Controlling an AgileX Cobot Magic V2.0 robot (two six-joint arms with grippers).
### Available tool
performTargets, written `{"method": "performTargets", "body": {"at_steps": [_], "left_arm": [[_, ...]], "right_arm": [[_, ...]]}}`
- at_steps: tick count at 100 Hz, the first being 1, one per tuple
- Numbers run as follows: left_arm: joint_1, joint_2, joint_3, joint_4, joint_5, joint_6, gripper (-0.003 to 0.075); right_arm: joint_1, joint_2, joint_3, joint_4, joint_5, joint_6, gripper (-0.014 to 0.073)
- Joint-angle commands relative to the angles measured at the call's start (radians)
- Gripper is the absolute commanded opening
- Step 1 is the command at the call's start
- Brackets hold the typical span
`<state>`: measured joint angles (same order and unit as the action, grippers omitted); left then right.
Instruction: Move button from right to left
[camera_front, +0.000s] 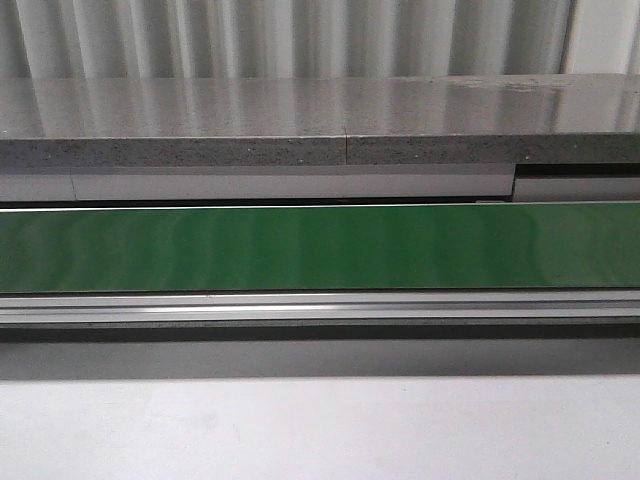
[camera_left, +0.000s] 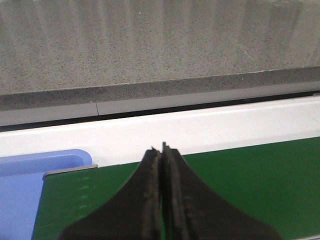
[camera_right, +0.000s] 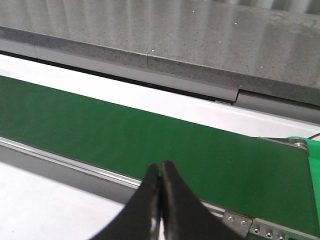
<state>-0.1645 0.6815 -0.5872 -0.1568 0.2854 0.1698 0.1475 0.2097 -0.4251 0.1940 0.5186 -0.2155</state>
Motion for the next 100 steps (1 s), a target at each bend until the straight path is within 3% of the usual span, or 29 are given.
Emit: {"method": "performTargets", "body": {"at_steps": [1, 34, 55, 74, 100], "left_arm": [[-0.004, -0.046, 0.012, -0.01, -0.078, -0.009, -0.002], [-0.004, -0.195, 0.149, -0.01, -0.08, -0.009, -0.002], [-0.003, -0.211, 0.218, -0.003, -0.171, -0.009, -0.002], [0.0, -0.295, 0.286, 0.244, -0.173, -0.31, -0.002], [0.031, -0.457, 0.395, 0.249, -0.219, -0.248, -0.002]], "right_arm": [[0.002, 0.009, -0.025, 0.008, -0.081, -0.007, -0.0067], [0.002, 0.009, -0.025, 0.008, -0.081, -0.007, -0.0067], [0.002, 0.009, -0.025, 0.008, -0.081, -0.007, -0.0067], [0.002, 0.009, -0.025, 0.008, -0.081, -0.007, -0.0067], [0.002, 0.009, -0.025, 0.008, -0.081, -0.007, -0.0067]]}}
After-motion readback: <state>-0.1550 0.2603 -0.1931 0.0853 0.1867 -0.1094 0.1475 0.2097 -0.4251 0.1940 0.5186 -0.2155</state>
